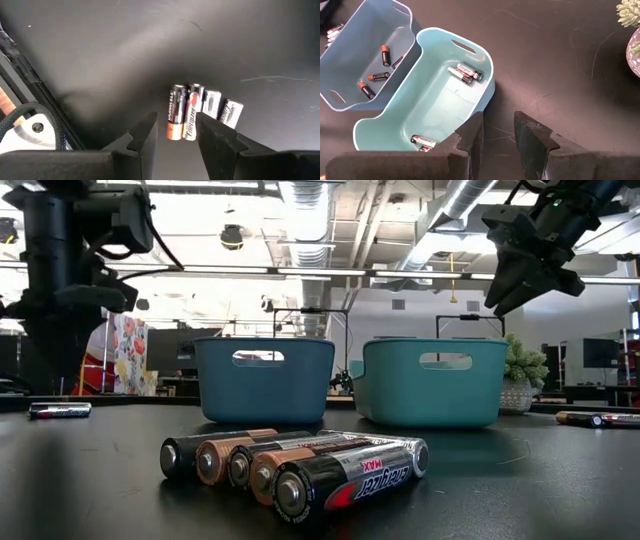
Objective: Sort batteries
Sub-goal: Put the black battery into the blue bin
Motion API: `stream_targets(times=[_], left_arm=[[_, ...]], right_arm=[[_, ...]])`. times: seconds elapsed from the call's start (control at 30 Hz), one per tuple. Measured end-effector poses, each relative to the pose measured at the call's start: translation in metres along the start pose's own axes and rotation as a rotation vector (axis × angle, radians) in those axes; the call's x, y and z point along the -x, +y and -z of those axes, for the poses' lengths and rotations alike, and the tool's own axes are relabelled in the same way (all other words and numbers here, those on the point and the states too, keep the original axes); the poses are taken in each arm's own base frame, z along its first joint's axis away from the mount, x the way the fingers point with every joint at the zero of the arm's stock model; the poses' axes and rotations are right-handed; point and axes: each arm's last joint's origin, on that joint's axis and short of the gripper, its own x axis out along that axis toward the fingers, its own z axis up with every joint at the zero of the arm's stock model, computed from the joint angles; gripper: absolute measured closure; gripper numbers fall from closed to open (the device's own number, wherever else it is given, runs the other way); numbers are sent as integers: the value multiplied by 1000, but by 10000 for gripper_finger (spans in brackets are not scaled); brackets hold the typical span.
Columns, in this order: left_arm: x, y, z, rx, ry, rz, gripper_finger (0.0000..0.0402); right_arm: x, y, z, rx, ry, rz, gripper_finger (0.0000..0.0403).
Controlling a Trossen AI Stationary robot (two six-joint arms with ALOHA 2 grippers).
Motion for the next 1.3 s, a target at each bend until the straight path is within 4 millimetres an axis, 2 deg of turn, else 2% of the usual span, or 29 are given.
stream_targets(times=[0.4,0.63,1.1,1.3], left_arm=[[-17,12,-1,-42,34,-38,272],[-20,7,-4,-93,-7,22,272],[-20,7,-5,-96,-30,0,272],[-26,4,-7,-102,-14,-33,272]], right_arm=[[0,0,0,-9,0,0,275],[0,0,0,-17,1,0,275],[0,0,0,-18,1,0,275],[0,0,0,-18,0,0,275]])
